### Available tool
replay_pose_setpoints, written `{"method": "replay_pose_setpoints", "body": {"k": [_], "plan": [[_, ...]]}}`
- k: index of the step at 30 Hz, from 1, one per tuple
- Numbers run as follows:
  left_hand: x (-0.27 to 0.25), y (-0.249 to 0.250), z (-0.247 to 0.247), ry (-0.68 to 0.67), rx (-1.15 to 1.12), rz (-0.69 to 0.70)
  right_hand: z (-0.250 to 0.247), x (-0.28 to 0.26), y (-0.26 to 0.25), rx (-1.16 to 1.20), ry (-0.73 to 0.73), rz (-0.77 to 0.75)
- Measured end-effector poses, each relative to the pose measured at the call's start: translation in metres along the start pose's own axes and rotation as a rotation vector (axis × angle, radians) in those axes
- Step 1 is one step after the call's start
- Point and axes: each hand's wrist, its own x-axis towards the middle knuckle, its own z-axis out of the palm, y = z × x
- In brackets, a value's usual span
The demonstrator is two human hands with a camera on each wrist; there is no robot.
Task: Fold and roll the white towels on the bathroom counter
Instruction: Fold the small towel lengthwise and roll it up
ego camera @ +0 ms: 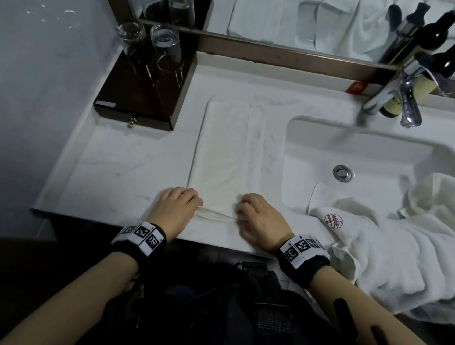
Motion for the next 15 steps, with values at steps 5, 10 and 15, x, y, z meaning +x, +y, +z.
{"method": "replay_pose_setpoints", "body": {"k": [5,10,15], "plan": [[-0.004,-0.004,-0.008,-0.069,-0.111,-0.005,0.001,0.003,-0.002,-0.04,0.016,0.053],[-0.004,-0.009,-0.008,-0.076,-0.178,-0.051,-0.003,0.016,0.004,0.029,-0.039,0.233],[0.01,-0.012,-0.002,-0.055,-0.297,-0.251,-0.003,0.017,0.008,0.103,0.002,0.279]]}}
